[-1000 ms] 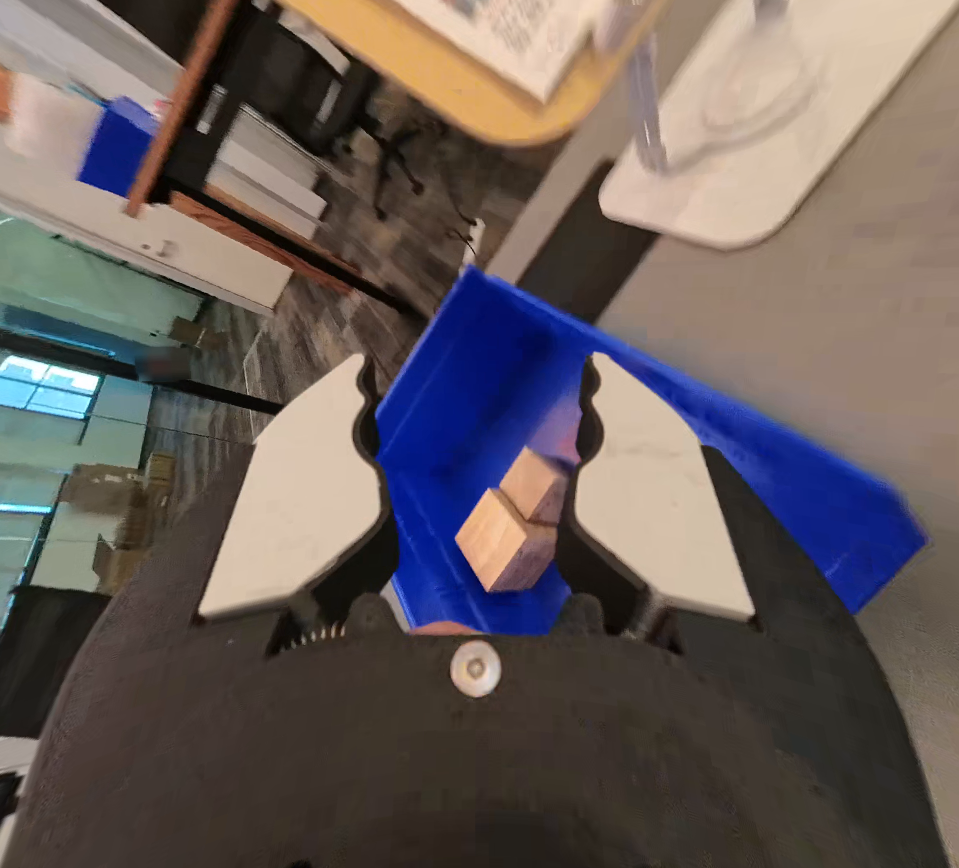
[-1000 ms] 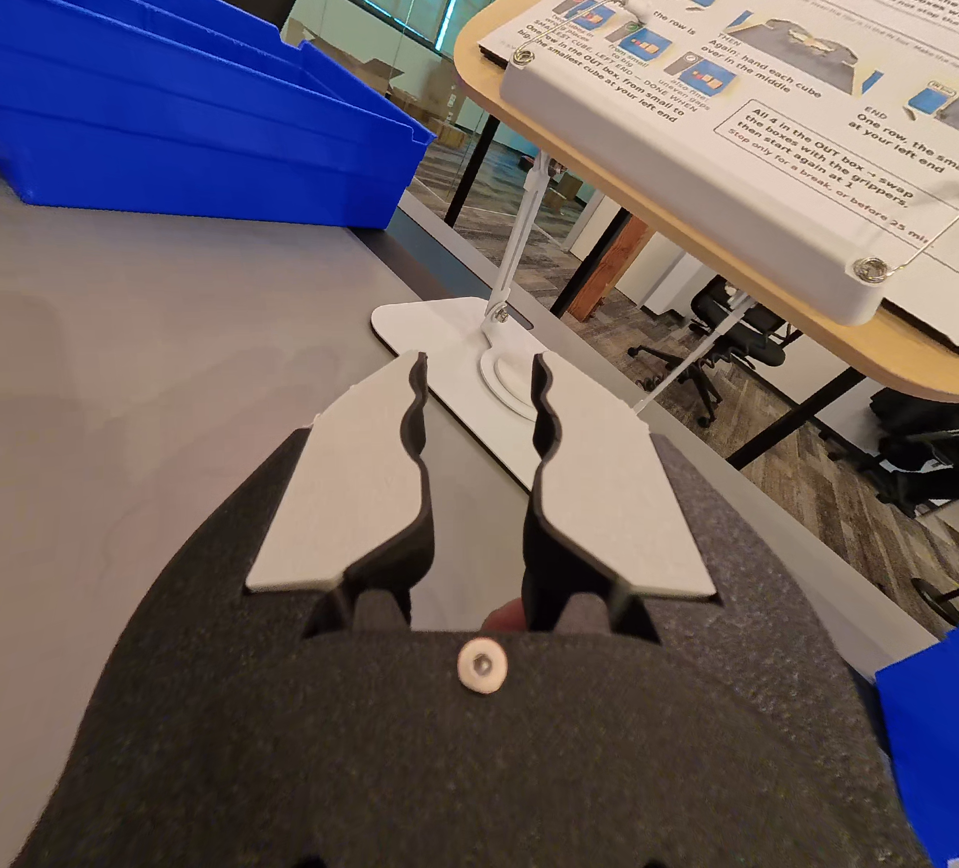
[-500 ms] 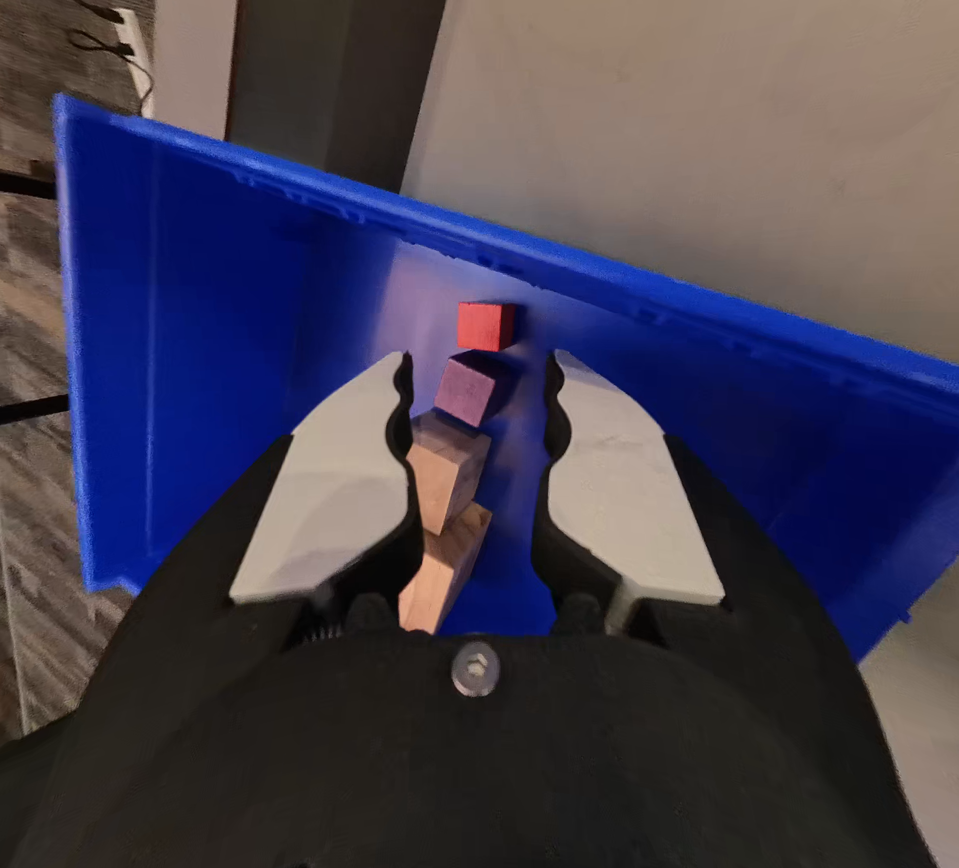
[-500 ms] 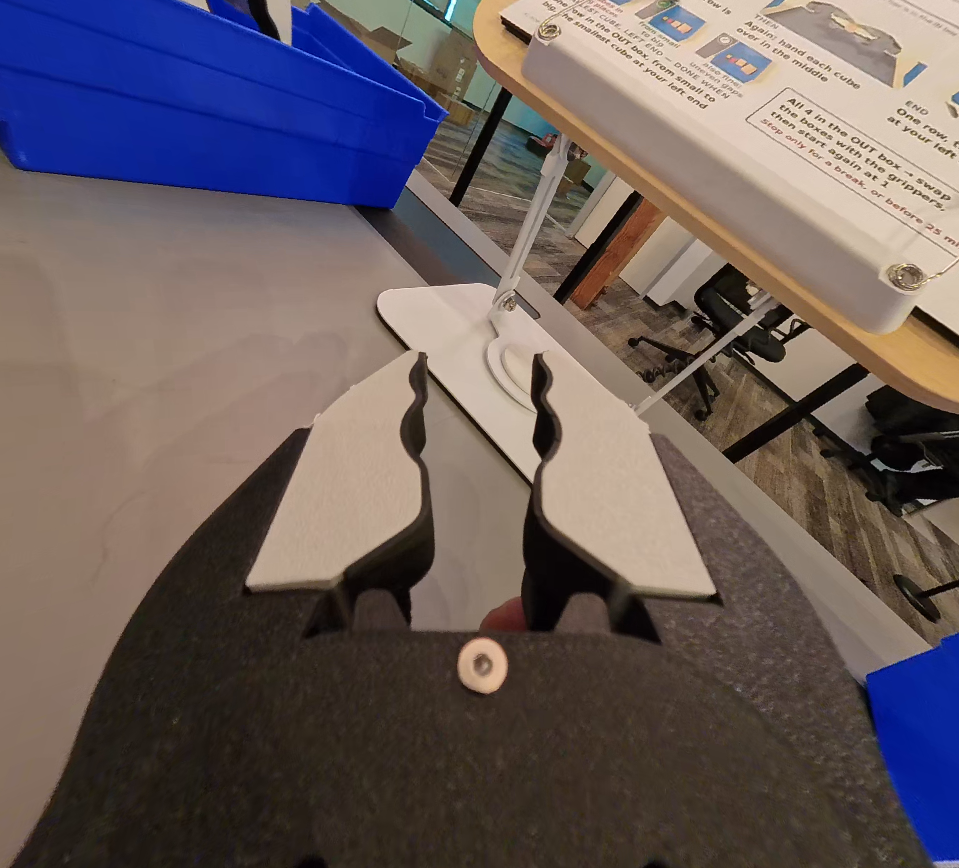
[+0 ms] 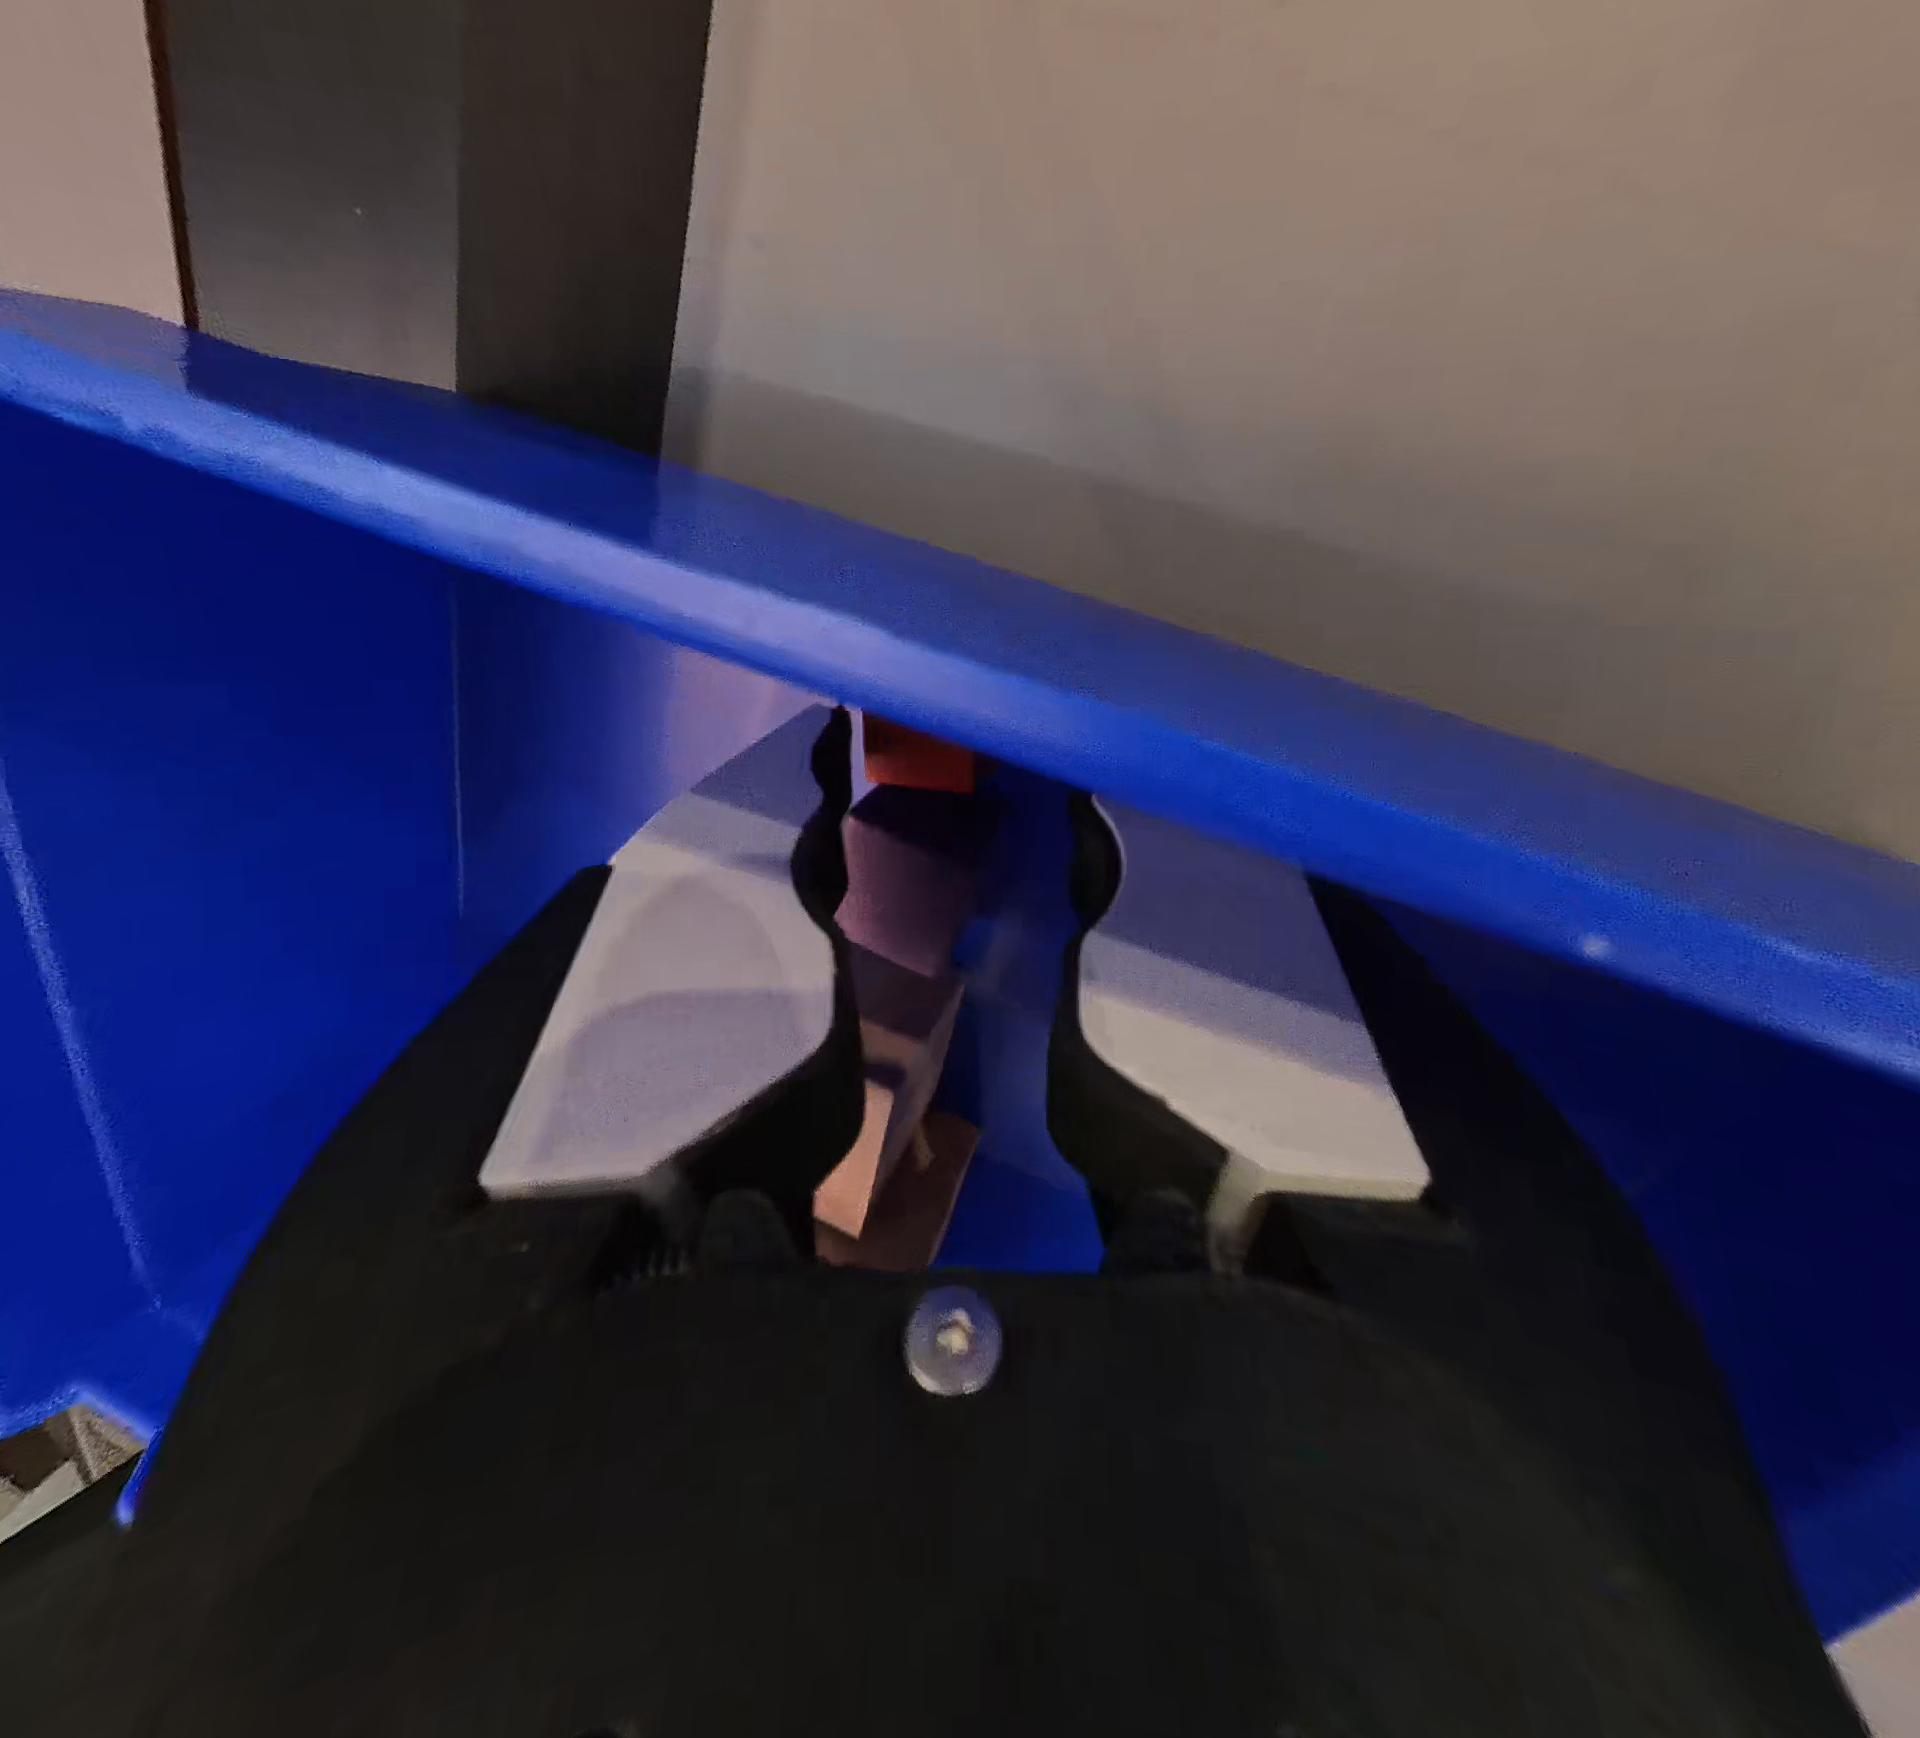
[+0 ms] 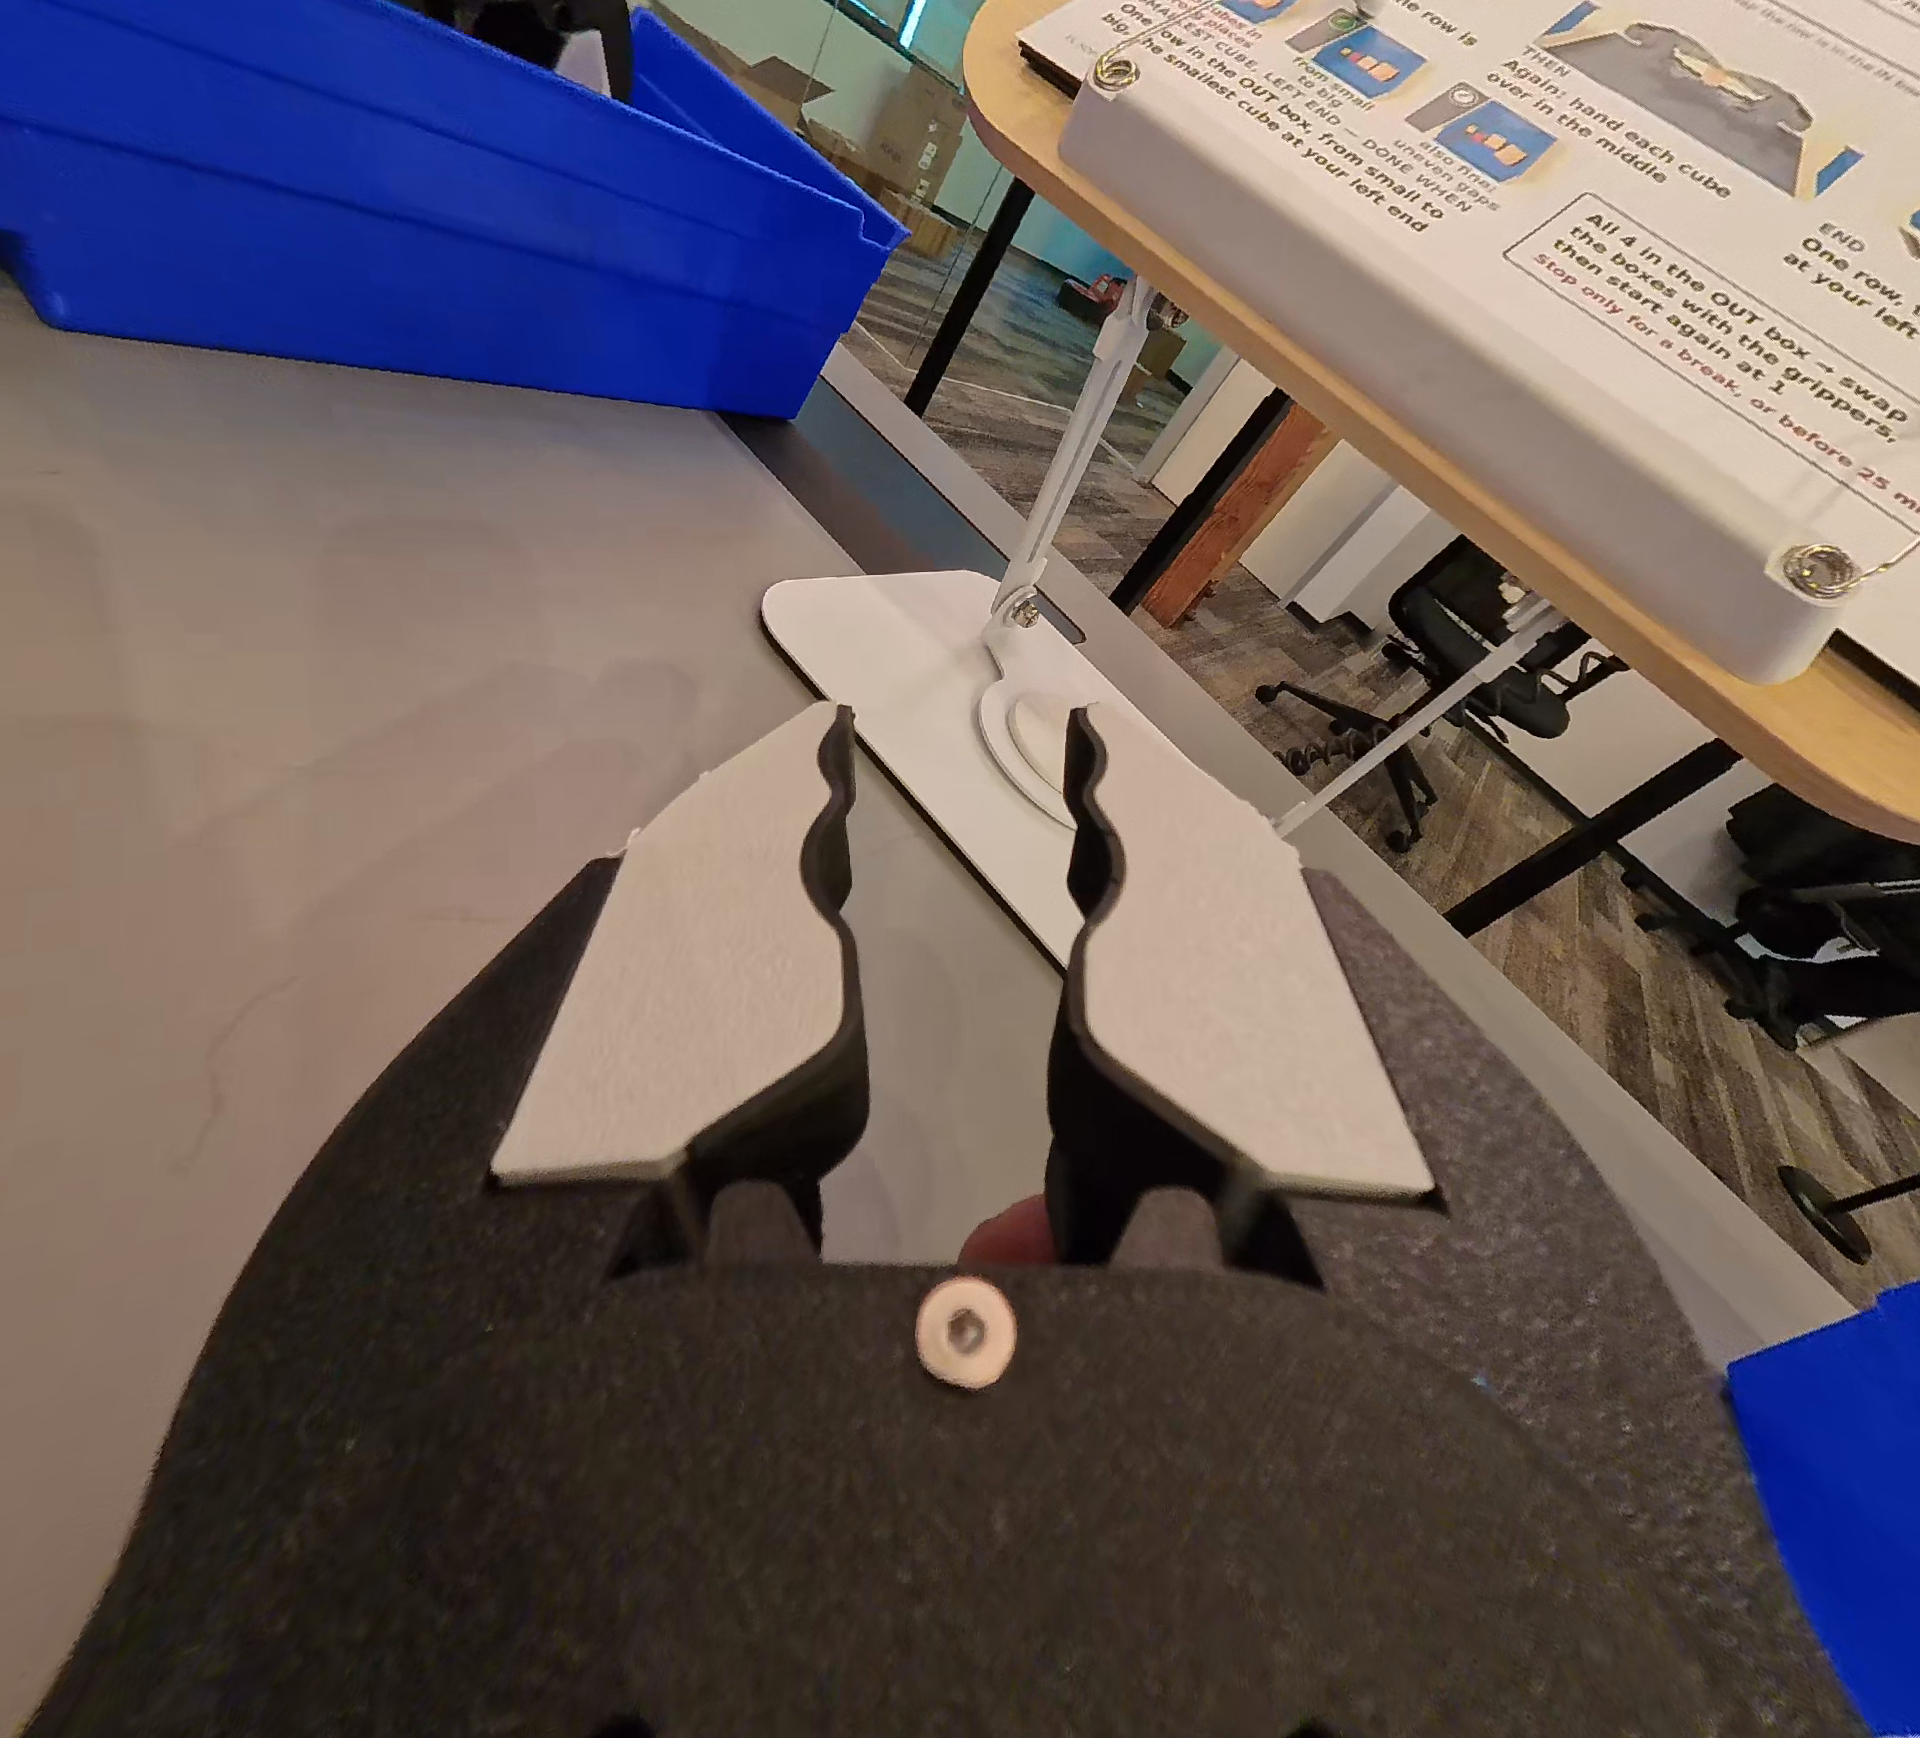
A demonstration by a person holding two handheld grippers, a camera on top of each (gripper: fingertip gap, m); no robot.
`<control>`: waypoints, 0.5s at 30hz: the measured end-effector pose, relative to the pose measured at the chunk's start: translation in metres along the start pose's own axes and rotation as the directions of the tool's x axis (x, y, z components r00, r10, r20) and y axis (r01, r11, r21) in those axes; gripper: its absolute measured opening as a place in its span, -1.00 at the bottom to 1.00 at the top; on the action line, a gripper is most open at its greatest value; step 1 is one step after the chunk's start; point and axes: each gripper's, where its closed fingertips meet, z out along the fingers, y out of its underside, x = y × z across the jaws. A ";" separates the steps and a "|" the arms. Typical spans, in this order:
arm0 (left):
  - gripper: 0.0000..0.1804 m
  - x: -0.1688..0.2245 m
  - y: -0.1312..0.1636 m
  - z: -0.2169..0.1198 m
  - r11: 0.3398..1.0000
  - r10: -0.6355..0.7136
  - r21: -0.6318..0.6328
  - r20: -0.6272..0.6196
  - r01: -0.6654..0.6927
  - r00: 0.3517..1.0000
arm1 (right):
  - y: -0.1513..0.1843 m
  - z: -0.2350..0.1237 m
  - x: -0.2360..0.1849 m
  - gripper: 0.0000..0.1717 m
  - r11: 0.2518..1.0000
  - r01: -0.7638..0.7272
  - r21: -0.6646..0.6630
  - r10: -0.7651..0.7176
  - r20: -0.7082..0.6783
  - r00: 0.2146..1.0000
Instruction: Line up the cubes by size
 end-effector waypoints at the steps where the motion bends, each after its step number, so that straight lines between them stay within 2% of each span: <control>1: -0.57 -0.002 -0.001 0.000 1.000 -0.007 0.007 0.006 0.007 1.000 | 0.000 0.000 0.000 -0.56 1.000 0.001 0.000 -0.001 0.000 1.000; 6: -0.72 0.000 -0.002 0.003 1.000 -0.019 0.011 -0.009 0.019 1.000 | 0.000 0.000 -0.001 -0.55 1.000 0.003 -0.001 -0.003 0.000 1.000; 12: -0.74 -0.001 0.001 0.000 1.000 -0.010 0.016 0.003 0.010 1.000 | 0.000 0.000 -0.001 -0.55 1.000 0.007 -0.003 -0.007 0.001 1.000; 15: -0.75 -0.005 -0.003 -0.012 0.997 -0.026 0.075 0.020 0.024 0.999 | -0.001 0.000 -0.001 -0.55 1.000 0.006 0.000 -0.006 0.000 1.000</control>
